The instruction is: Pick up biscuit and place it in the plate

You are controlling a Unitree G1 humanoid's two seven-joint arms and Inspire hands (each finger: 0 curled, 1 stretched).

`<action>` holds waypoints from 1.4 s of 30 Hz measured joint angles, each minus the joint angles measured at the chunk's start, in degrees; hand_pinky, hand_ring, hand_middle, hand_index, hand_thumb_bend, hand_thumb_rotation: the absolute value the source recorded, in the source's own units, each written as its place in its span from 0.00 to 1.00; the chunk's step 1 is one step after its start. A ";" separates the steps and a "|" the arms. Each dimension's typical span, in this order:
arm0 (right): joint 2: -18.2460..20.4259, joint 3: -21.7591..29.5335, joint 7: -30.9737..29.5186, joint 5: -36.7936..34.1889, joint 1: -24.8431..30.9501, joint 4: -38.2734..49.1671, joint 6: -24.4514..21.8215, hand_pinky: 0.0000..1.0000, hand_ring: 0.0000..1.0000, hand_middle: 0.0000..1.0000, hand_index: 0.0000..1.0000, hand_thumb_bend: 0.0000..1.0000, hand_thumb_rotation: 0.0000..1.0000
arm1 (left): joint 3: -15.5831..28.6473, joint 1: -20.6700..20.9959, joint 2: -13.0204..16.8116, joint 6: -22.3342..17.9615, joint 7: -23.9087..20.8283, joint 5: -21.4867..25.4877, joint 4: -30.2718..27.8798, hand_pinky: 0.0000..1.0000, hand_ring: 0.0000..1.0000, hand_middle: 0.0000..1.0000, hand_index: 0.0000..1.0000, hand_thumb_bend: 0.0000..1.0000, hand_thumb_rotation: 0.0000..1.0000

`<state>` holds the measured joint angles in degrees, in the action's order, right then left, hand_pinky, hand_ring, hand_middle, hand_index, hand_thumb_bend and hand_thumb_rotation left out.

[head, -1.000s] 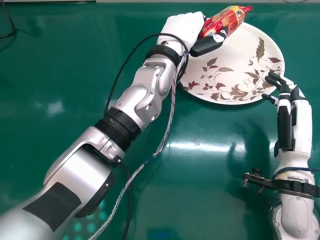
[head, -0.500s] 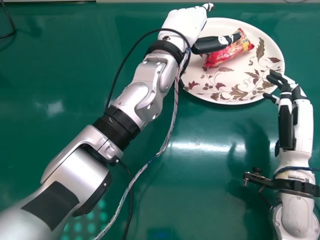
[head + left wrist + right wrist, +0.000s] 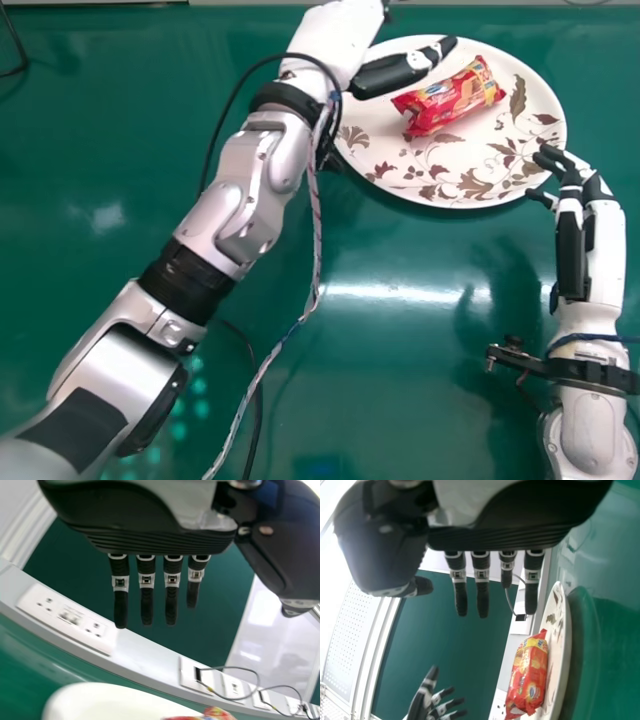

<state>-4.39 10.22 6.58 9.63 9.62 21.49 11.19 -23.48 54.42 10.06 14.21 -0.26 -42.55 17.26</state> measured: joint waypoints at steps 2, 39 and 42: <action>0.00 0.04 0.13 0.02 0.00 -0.28 0.08 0.70 0.76 0.79 0.78 0.34 0.19 | 1.65 -3.05 1.55 -0.35 -0.46 0.49 -4.03 0.46 0.58 0.65 0.81 0.78 1.00; -2.77 4.40 1.09 -1.04 -4.62 -4.36 -0.48 0.65 0.73 0.76 0.75 0.39 0.13 | 36.53 -46.14 10.77 -9.00 -0.19 23.79 -35.55 0.49 0.63 0.70 0.75 0.64 0.77; -2.93 4.42 1.09 -0.95 -4.59 -4.30 -1.28 0.65 0.73 0.76 0.75 0.38 0.12 | 37.75 -47.60 10.93 -9.48 0.12 25.05 -35.56 0.54 0.67 0.72 0.77 0.65 0.77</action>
<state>-7.32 14.64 7.67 8.68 5.03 17.19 9.91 14.27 6.82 20.99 4.73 -0.14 -17.50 -18.29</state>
